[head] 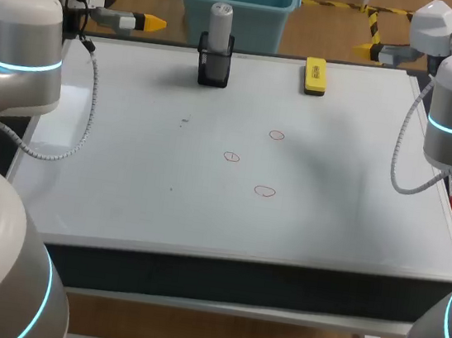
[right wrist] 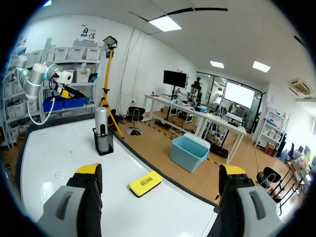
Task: Pick up the inspection probe, press it on each red-marked spot on the whiteboard one by one, put down the probe, pick up the eraser, and wipe off all the red marks.
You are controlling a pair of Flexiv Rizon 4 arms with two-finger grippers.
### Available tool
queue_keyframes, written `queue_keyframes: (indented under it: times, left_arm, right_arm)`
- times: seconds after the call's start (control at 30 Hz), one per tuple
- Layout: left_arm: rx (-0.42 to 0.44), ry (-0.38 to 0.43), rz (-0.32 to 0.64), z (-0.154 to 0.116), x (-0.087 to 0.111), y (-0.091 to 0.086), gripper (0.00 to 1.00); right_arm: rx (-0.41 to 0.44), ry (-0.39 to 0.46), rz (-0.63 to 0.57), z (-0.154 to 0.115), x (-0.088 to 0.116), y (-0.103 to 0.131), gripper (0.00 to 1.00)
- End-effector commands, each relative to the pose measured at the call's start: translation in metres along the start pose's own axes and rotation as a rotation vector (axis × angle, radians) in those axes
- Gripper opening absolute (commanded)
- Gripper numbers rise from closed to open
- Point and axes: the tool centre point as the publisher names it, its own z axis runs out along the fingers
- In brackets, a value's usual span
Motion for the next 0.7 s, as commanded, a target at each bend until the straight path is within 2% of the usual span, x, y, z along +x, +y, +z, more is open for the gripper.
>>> queue_keyframes:
  times: [0.03, 0.57, 0.7]
  left_arm:
    - [0.001, 0.0, 0.0, 0.0, 0.0, 0.0, 1.0]
    - [0.001, 0.0, 0.0, 0.0, 0.0, 0.0, 1.0]
    - [0.041, 0.07, 0.031, 0.01, -0.003, -0.001, 1.0]
  right_arm:
    - [0.0, 0.001, 0.0, 0.0, 0.0, 0.0, 1.0]
    - [0.0, 0.001, 0.0, 0.0, 0.0, 0.0, 1.0]
    - [0.0, 0.001, 0.0, 0.0, 0.0, 0.0, 1.0]
